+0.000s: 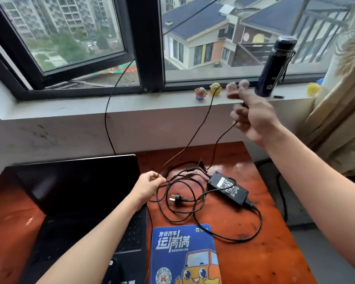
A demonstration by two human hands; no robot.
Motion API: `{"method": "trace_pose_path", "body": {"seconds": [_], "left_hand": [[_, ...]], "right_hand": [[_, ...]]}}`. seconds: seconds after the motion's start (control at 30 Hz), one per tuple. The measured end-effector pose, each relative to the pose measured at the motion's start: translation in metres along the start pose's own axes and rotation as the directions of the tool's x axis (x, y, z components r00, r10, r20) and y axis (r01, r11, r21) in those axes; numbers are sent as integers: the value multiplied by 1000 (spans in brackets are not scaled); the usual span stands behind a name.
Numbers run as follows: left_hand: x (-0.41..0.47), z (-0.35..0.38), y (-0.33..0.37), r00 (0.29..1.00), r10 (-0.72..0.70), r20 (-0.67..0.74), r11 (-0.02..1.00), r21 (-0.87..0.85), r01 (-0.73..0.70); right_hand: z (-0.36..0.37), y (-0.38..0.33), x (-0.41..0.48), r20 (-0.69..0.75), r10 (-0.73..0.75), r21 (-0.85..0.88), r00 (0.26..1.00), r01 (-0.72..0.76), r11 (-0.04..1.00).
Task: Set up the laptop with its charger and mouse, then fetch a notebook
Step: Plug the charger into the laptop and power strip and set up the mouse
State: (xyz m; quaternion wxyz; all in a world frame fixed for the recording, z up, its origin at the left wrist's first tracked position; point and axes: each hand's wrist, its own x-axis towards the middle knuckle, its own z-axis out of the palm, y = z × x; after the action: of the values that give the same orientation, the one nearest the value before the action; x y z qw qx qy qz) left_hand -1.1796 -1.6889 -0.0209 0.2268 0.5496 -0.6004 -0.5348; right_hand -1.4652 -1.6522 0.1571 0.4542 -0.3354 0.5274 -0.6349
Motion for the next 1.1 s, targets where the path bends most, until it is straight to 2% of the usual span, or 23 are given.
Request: {"method": "trace_pose_path", "body": {"seconds": [0.07,0.1,0.17,0.27,0.33,0.4,0.5,0.6,0.77,0.87,0.93,1.03,1.1], "left_hand": [[6,9,-8,1000,1,6,981,192,-2],[9,14,-12,1000,-3,6,964,266,1],[13,20,-17,1000,-8,-11,929,369,11],[18,31,-21,1000,-19,-4,908,419,19],[19,38,-26,999,-35,-7,900,434,34],[21,41,-29,999,-41,-28,909,413,49],[13,32,-31,997,-14,-75,905,422,44],[5,21,-38,992,-7,-129,872,484,69],[-16,-14,-55,981,-5,-196,825,553,115],[-25,-32,-69,969,-45,-245,806,563,180],[-30,-42,-79,951,-115,-286,827,503,251],[-35,-60,-96,892,-250,-377,863,331,381],[-38,-75,-109,839,-335,-429,881,171,440]], "right_hand": [[-22,32,6,-123,74,-208,990,-99,973],[-37,53,7,-187,105,-337,977,-164,927],[-70,97,2,-289,180,-532,940,-314,787],[-115,153,-15,-373,298,-671,879,-478,567],[-129,182,-24,-398,349,-720,848,-525,455],[-132,203,-21,-402,389,-742,829,-544,392],[-118,221,-9,-440,338,-777,832,-541,322],[-108,241,11,-518,291,-780,804,-584,226],[-101,248,33,-528,349,-822,775,-569,20],[-103,247,38,-520,389,-834,760,-551,-38],[-98,245,34,-500,374,-852,781,-521,-51],[-67,233,27,-347,309,-924,885,-379,49],[-32,216,19,-131,294,-970,947,-184,161]]}}
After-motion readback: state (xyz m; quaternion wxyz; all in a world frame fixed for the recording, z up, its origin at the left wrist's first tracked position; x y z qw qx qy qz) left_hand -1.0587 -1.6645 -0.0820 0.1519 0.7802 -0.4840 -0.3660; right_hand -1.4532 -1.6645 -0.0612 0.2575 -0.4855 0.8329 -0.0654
